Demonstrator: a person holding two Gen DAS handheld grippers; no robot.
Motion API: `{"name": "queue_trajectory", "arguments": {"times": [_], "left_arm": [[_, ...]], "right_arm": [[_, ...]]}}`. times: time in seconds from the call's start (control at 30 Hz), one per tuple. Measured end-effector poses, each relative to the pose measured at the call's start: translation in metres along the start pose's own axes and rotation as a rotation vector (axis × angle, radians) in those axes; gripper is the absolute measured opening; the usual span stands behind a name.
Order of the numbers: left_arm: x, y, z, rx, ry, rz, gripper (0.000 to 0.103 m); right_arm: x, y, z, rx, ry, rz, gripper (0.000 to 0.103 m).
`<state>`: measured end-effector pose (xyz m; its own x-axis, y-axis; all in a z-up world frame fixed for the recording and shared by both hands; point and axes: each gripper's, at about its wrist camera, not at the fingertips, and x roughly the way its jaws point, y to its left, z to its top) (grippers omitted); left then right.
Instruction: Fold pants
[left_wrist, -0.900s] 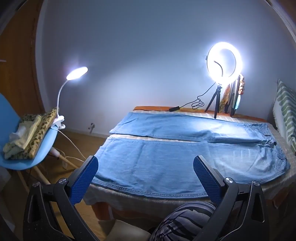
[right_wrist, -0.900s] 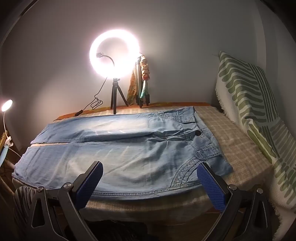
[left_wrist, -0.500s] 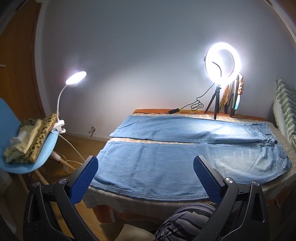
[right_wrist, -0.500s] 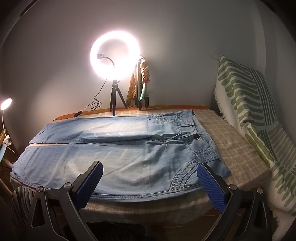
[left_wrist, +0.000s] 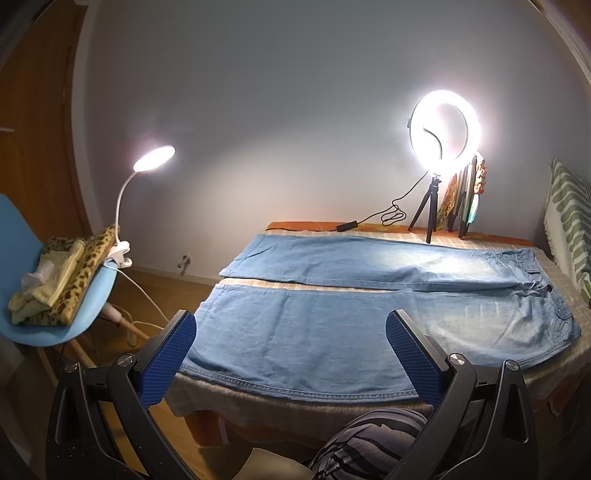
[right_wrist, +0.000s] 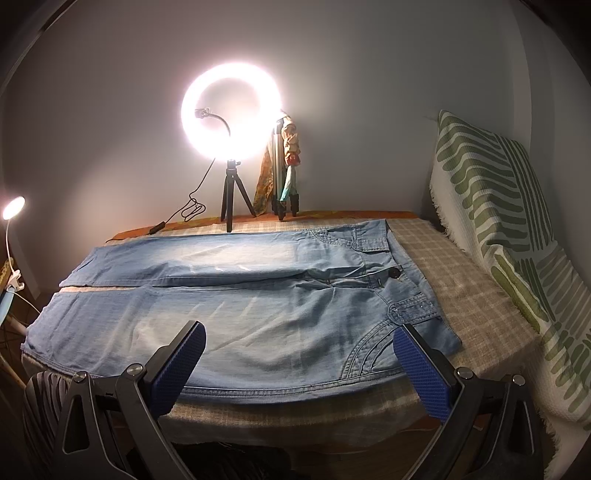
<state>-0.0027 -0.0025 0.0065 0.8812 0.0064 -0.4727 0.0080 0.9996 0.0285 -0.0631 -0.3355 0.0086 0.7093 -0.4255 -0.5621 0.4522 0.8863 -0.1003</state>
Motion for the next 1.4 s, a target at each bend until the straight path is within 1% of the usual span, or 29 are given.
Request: {"name": "queue_trajectory", "arguments": {"times": [0.47,1.4], "left_arm": [[-0.0032,-0.0008,0.0006,-0.012,-0.006,-0.007,0.102],[-0.0033,-0.0072,0.0009,0.004,-0.017,-0.002,0.102]], "right_arm": [[-0.0011,-0.0011,0.0011,0.001,-0.001,0.007,0.103],[0.0015,0.0016,0.0006,0.001,-0.006,0.018,0.103]]}}
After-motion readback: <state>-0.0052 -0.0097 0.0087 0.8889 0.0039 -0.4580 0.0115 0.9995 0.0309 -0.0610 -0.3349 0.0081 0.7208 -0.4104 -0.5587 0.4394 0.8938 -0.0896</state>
